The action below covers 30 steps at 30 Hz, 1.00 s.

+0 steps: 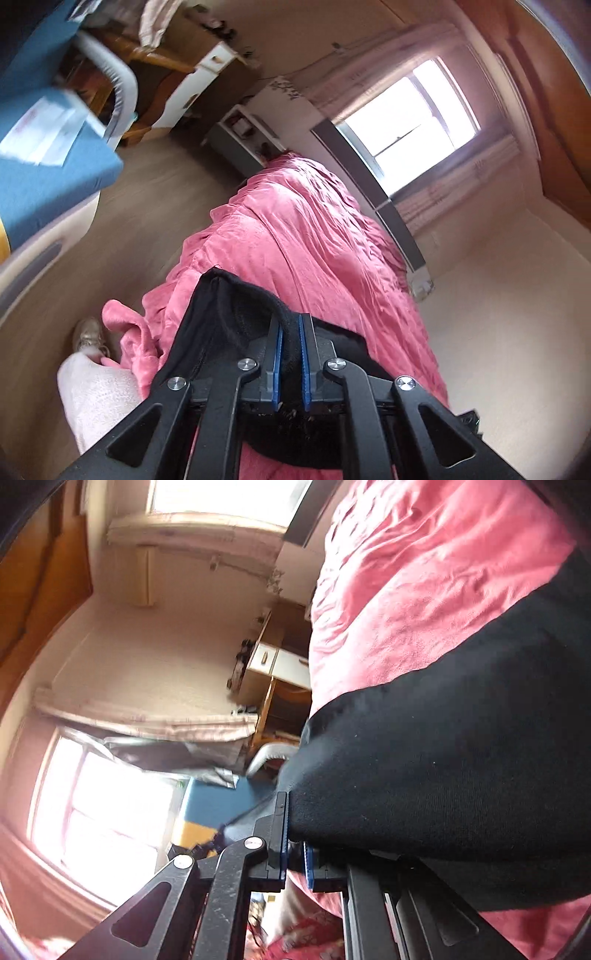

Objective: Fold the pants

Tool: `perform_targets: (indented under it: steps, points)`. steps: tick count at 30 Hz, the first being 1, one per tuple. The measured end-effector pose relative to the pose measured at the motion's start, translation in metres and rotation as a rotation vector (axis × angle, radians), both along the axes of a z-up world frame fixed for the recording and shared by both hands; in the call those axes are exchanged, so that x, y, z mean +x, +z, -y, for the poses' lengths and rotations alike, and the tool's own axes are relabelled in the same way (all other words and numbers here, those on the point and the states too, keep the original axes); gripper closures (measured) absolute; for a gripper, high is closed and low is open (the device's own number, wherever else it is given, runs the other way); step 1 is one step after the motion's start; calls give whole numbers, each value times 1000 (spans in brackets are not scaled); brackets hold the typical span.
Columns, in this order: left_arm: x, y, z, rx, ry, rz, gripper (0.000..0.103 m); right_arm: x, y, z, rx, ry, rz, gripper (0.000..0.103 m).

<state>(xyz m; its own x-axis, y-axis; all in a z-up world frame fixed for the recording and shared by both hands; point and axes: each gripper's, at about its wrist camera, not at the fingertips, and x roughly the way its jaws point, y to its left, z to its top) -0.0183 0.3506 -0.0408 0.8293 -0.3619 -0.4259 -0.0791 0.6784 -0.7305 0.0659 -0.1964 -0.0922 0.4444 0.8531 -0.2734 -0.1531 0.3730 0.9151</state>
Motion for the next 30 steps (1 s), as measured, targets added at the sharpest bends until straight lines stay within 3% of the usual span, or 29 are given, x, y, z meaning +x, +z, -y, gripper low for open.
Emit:
perform_targets:
  steps: [3, 6, 8, 9, 10, 13, 15, 18, 19, 21, 22, 24, 26, 28, 30]
  points:
    - [-15, -21, -4, 60, 34, -67, 95, -6, -33, -12, -126, 92, -107, 96]
    - [-22, -65, -14, 54, 127, -270, 95, -14, -79, -22, -246, 153, -243, 96]
    - [-29, -85, -22, -40, 159, -314, 69, -14, -97, -22, -216, 144, -286, 96]
    - [-34, -89, -27, -94, 176, -310, 48, -14, -99, -20, -189, 132, -290, 94]
    - [-39, -91, -31, -154, 186, -287, 35, -13, -99, -16, -174, 129, -289, 92]
    - [-42, -90, -36, -292, 179, -213, 22, -14, -94, -11, -188, 116, -247, 87]
    - [-32, -89, -29, -293, 160, -219, 17, -16, -95, -6, -157, 104, -251, 73]
    - [-5, -88, -11, -202, 101, -323, 21, -17, -94, 3, -97, 72, -283, 68]
    - [4, -88, -4, -156, 75, -352, 40, -16, -95, 1, -89, 63, -288, 69]
    - [18, -82, 9, -19, 71, -381, 71, -14, -93, -1, -107, 63, -269, 84]
    - [20, -75, 11, 5, 77, -351, 78, -12, -88, -4, -138, 68, -251, 95]
    - [14, -52, 7, 12, 106, -220, 83, -13, -72, -2, -160, 87, -195, 95]
    - [7, -34, 3, 74, 133, -175, 83, -14, -55, -6, -175, 108, -135, 95]
    - [5, -40, 0, 111, 138, -219, 83, -14, -57, -10, -200, 120, -132, 92]
    - [5, -65, -1, 146, 137, -332, 80, -12, -74, -14, -274, 140, -200, 89]
